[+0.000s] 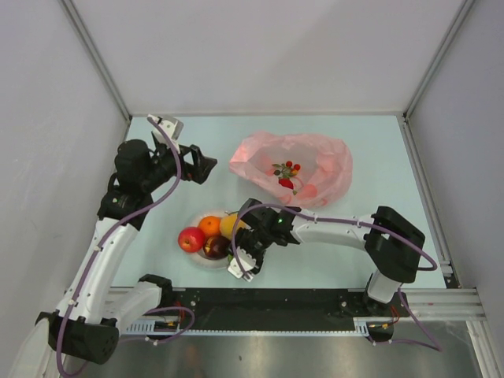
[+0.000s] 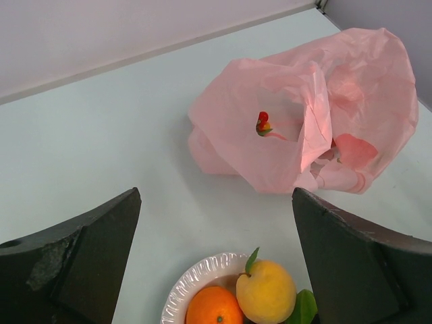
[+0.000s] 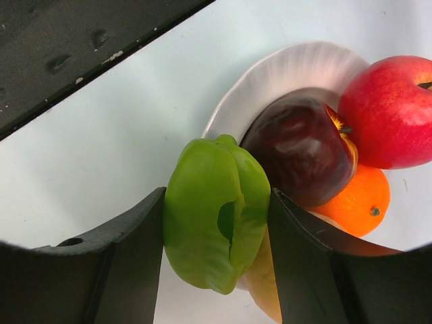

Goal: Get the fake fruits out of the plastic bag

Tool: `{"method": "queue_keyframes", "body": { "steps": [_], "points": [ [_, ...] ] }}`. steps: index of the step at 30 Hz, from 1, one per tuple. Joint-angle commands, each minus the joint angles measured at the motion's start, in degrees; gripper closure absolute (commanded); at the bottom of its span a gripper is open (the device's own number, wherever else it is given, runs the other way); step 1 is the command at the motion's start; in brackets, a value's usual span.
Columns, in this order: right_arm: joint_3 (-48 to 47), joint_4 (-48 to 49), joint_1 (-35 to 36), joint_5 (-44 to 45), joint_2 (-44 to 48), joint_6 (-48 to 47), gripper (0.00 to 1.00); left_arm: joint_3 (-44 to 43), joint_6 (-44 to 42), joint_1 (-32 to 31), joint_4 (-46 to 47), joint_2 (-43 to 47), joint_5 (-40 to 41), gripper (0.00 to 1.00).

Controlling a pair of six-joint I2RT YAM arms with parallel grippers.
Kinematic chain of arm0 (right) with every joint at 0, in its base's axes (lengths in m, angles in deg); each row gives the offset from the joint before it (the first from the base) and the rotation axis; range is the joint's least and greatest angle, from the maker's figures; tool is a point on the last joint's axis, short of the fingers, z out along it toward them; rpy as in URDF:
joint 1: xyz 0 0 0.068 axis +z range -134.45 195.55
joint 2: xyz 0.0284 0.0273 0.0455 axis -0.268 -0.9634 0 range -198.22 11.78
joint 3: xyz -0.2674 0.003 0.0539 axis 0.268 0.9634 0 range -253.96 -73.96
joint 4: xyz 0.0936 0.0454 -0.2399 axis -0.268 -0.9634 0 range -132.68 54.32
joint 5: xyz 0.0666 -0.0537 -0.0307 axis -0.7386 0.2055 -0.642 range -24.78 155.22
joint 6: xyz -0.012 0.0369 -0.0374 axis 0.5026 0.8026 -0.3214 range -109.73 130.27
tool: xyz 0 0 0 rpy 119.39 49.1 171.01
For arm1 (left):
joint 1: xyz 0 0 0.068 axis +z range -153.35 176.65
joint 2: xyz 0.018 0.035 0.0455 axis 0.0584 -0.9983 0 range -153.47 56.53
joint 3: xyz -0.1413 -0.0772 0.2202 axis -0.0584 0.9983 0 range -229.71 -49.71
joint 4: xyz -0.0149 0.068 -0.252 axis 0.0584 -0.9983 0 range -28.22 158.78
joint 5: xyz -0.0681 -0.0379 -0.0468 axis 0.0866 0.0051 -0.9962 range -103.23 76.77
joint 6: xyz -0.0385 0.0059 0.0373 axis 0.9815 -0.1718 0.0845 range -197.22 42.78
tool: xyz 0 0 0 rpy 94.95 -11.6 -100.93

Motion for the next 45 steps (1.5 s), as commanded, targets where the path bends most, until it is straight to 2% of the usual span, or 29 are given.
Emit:
{"method": "queue_keyframes", "body": {
  "steps": [1, 7, 11, 21, 33, 35, 37, 38, 45],
  "points": [
    [0.81, 4.73, 0.68, -0.73, 0.29, -1.94, 0.48, -0.11, 1.26, 0.99, 1.54, 0.73, -1.84, 0.00],
    [3.27, 9.57, 0.59, -0.12, 1.78, -2.11, 0.46, -0.11, 1.79, 1.52, 1.71, 0.64, -3.24, 0.00],
    [4.24, 11.77, 0.50, 0.32, 2.48, -2.11, 0.37, -0.47, 2.14, 1.79, 1.80, 0.29, -4.03, 0.01],
    [4.24, 14.41, 0.15, 0.50, 4.42, -0.97, 0.40, -0.47, 2.23, 1.88, 2.07, 0.38, -4.47, 0.01],
    [4.24, 10.91, -1.08, -0.81, 3.89, -2.55, 0.32, 0.24, 2.49, 2.23, 2.42, 0.38, -5.00, 0.01],
    [4.24, 9.58, -1.78, -1.60, 4.59, -2.91, 0.27, 0.24, 2.67, 2.23, 2.68, 0.12, -4.91, 0.01],
    [4.24, 7.47, -2.40, -3.36, 6.78, -2.47, 0.15, -0.02, 2.67, 2.23, 2.77, -0.23, -4.74, 0.00],
    [4.24, 6.77, -2.83, -3.63, 7.75, -2.03, 0.01, -0.20, 2.49, 2.23, 2.77, -0.41, -4.65, 0.00],
    [4.24, -1.66, -5.37, -2.67, 18.99, 0.86, 0.00, -0.55, 1.70, 2.23, 3.12, -2.96, -8.76, 0.00]
  ]
}}
